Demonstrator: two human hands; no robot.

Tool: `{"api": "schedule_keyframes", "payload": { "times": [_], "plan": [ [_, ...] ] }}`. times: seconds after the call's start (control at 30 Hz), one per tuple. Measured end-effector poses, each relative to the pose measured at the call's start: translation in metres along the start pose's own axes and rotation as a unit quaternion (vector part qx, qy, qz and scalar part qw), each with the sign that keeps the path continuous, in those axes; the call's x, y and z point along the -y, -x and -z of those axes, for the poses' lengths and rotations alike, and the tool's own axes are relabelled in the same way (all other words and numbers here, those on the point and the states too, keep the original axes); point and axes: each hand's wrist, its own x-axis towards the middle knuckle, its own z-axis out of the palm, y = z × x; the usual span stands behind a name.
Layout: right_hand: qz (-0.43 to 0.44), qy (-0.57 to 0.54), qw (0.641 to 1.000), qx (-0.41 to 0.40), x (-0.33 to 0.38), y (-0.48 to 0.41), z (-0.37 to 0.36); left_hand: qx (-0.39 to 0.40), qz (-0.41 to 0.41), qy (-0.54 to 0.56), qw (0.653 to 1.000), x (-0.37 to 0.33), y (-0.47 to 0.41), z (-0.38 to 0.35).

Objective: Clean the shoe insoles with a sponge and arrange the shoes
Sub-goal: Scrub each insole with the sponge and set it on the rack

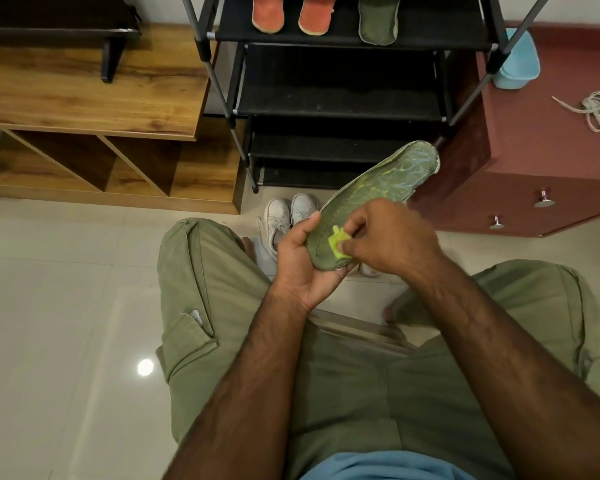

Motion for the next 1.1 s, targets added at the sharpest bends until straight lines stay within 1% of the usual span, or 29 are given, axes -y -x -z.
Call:
{"api": "schedule_keyframes", "payload": {
  "times": [0.07,0.1,0.17,0.2,0.23,0.3,0.33,0.37,0.4,0.47,0.5,0.53,0.63,0.67,0.7,0.77,0.8,0.83,0.87,0.97,1.0,1.03,1.1],
  "plan": [
    [-0.006,0.034,0.998,-0.055,0.001,0.001,-0.002,-0.001,-0.004,0.004,1.0,0.0,0.001,-0.001],
    [0.009,0.033,0.998,-0.053,0.002,0.002,-0.005,-0.002,-0.007,0.004,1.0,0.0,0.001,-0.001],
    [0.036,0.013,0.999,-0.001,0.005,0.006,-0.01,0.0,-0.008,0.003,1.0,-0.001,0.003,-0.001],
    [0.033,0.007,0.999,0.015,0.004,0.007,-0.01,0.004,-0.007,0.001,1.0,0.0,0.002,0.0],
    [0.019,0.011,1.0,0.006,0.001,0.004,-0.008,0.003,-0.008,-0.002,1.0,0.0,0.002,0.001],
    [-0.021,0.043,0.997,-0.066,-0.005,-0.002,-0.006,-0.002,-0.008,0.002,1.0,0.0,0.001,-0.001],
    [-0.027,0.057,0.993,-0.098,-0.006,-0.003,-0.006,-0.004,-0.007,0.007,1.0,0.001,0.0,-0.001],
    [-0.014,0.052,0.993,-0.105,-0.005,-0.001,-0.008,-0.009,-0.005,0.006,1.0,0.001,-0.001,0.0],
    [0.012,0.028,0.996,-0.083,-0.002,0.002,-0.011,-0.016,-0.001,0.0,1.0,0.001,0.0,0.0],
    [0.067,-0.041,0.997,-0.011,0.006,0.012,-0.017,-0.019,0.01,-0.01,1.0,0.001,0.001,0.004],
    [0.076,-0.061,0.995,0.006,0.008,0.015,-0.018,-0.021,0.011,-0.016,1.0,0.001,0.0,0.005],
    [0.07,-0.067,0.995,-0.003,0.008,0.014,-0.017,-0.021,0.008,-0.019,1.0,-0.001,0.0,0.004],
    [0.025,-0.067,0.992,-0.103,0.005,0.003,-0.013,-0.013,-0.005,-0.005,1.0,0.001,-0.001,0.0],
    [0.026,-0.068,0.99,-0.117,0.006,0.002,-0.013,-0.013,-0.002,0.001,1.0,0.001,-0.001,0.0],
    [0.044,-0.071,0.99,-0.109,0.009,0.003,-0.014,-0.016,0.001,0.0,1.0,0.001,-0.001,0.001],
    [0.098,-0.08,0.99,-0.056,0.014,0.008,-0.017,-0.027,0.009,-0.012,1.0,0.002,0.0,0.004],
    [0.11,-0.08,0.99,-0.033,0.015,0.01,-0.017,-0.025,0.013,-0.01,1.0,0.001,-0.001,0.006],
    [0.107,-0.072,0.991,-0.029,0.015,0.009,-0.015,-0.02,0.013,-0.006,1.0,0.001,0.0,0.006],
    [0.093,-0.063,0.993,-0.046,0.013,0.005,-0.012,-0.012,0.009,-0.004,1.0,0.002,-0.001,0.006],
    [0.025,-0.041,0.99,-0.136,0.007,-0.008,-0.001,0.0,-0.002,-0.003,1.0,0.003,-0.001,0.002],
    [0.018,-0.03,0.988,-0.15,0.007,-0.008,-0.002,0.002,0.001,-0.005,1.0,0.003,-0.001,0.002],
    [0.026,-0.028,0.988,-0.147,0.007,-0.007,-0.005,0.001,0.006,-0.011,1.0,0.003,-0.001,0.001],
    [0.072,-0.062,0.992,-0.085,0.009,0.001,-0.014,-0.004,0.015,-0.008,1.0,0.003,0.0,0.003]
  ]
}}
